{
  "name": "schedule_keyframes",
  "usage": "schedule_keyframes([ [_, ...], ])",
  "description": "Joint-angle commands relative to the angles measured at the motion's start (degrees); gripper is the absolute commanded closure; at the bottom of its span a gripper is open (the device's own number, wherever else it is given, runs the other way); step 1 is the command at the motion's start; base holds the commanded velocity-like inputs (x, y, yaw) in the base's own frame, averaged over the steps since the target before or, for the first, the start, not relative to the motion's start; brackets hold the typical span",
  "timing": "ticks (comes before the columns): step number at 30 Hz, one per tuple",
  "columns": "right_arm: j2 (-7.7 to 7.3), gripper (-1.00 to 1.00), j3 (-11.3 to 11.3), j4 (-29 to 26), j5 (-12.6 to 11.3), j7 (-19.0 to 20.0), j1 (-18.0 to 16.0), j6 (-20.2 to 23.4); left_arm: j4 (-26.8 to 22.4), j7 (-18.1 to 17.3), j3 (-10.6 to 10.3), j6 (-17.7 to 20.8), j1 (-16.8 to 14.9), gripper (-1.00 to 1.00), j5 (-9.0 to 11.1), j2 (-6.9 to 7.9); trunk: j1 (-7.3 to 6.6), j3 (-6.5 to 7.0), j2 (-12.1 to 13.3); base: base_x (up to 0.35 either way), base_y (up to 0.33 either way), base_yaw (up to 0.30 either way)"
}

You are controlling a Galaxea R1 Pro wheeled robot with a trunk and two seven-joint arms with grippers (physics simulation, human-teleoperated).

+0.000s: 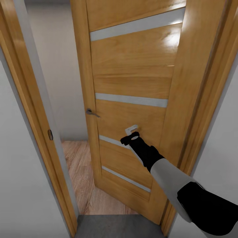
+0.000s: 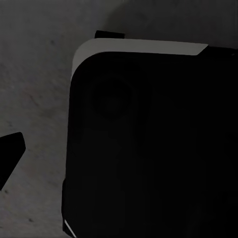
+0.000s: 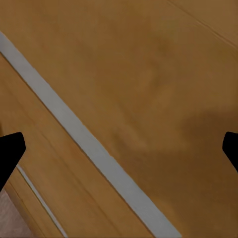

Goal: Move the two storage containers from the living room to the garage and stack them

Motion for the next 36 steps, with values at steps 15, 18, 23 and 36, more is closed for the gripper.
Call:
schedule_keyframes([
  [15, 0.0, -1.0, 0.41, -0.03, 0.25, -0.78, -0.05, -0.13, 0.2, 0.05, -0.18, -0.02, -0.01, -1.0, 0.49, -0.93, 0.0, -0.06, -0.03, 0.11, 0.0, 0.0],
  [18, 0.0, -1.0, 0.53, -0.03, 0.41, -0.91, -0.06, -0.09, 0.2, 0.05, -0.19, -0.02, -0.01, -1.0, 0.48, -0.93, 0.0, -0.06, -0.03, 0.311, 0.0, 0.0],
  [23, 0.0, -1.0, 0.88, -0.03, 0.57, -2.11, -0.04, 0.26, 0.21, 0.04, -0.19, -0.02, -0.01, -1.0, 0.5, -0.93, 0.0, -0.06, -0.03, 0.32, 0.0, 0.0],
  [36, 0.0, -1.0, 2.49, 0.43, 0.43, -12.37, 0.02, 5.93, 0.21, 0.04, -0.16, -0.02, -0.01, -1.0, 0.54, -1.0, 0.0, -0.06, -0.03, 0.078, 0.0, 0.0],
])
